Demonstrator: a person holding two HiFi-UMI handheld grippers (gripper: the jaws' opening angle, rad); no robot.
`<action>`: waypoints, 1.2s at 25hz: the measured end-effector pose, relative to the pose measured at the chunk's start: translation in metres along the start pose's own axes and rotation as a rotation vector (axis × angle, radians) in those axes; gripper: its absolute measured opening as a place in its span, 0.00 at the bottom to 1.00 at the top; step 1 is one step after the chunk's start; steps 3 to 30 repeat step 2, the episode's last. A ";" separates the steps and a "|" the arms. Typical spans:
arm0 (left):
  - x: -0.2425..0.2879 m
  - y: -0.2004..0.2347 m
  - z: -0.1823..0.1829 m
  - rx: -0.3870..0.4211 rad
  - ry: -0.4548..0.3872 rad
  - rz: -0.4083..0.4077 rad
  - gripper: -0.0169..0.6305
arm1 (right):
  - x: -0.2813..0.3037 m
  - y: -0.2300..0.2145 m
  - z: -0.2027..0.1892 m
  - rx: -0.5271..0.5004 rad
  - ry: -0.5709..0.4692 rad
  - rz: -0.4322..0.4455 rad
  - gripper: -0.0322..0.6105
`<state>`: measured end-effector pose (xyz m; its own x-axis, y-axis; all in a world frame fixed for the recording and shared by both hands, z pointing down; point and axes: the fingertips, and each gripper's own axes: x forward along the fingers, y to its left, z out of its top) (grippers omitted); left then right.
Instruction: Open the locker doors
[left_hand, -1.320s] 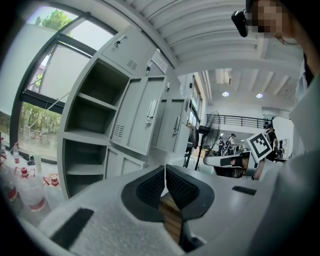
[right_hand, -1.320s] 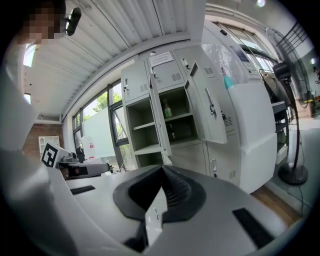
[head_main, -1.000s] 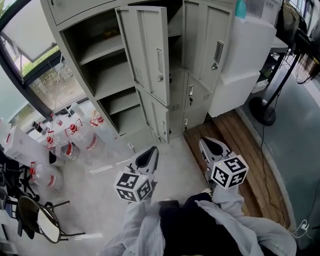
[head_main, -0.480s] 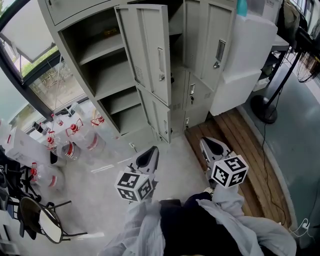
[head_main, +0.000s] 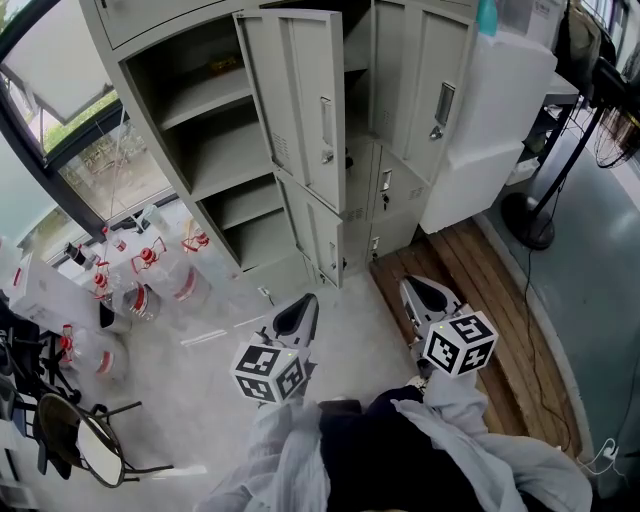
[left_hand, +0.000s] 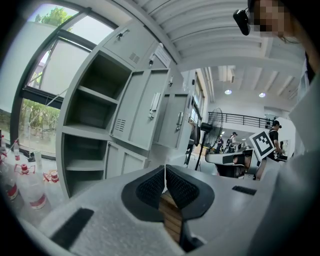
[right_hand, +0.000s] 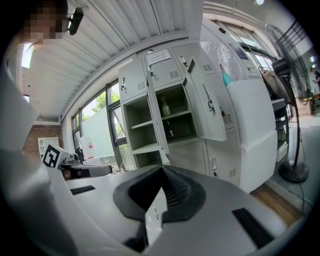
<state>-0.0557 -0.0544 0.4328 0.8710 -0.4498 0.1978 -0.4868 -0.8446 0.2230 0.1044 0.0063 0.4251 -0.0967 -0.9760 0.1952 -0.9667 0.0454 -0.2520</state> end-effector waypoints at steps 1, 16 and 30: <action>0.000 0.000 0.000 -0.001 0.001 0.000 0.05 | 0.000 0.000 0.000 0.000 -0.001 0.000 0.05; 0.000 0.000 -0.001 -0.001 0.002 0.000 0.05 | 0.001 0.000 0.000 -0.001 -0.001 -0.001 0.05; 0.000 0.000 -0.001 -0.001 0.002 0.000 0.05 | 0.001 0.000 0.000 -0.001 -0.001 -0.001 0.05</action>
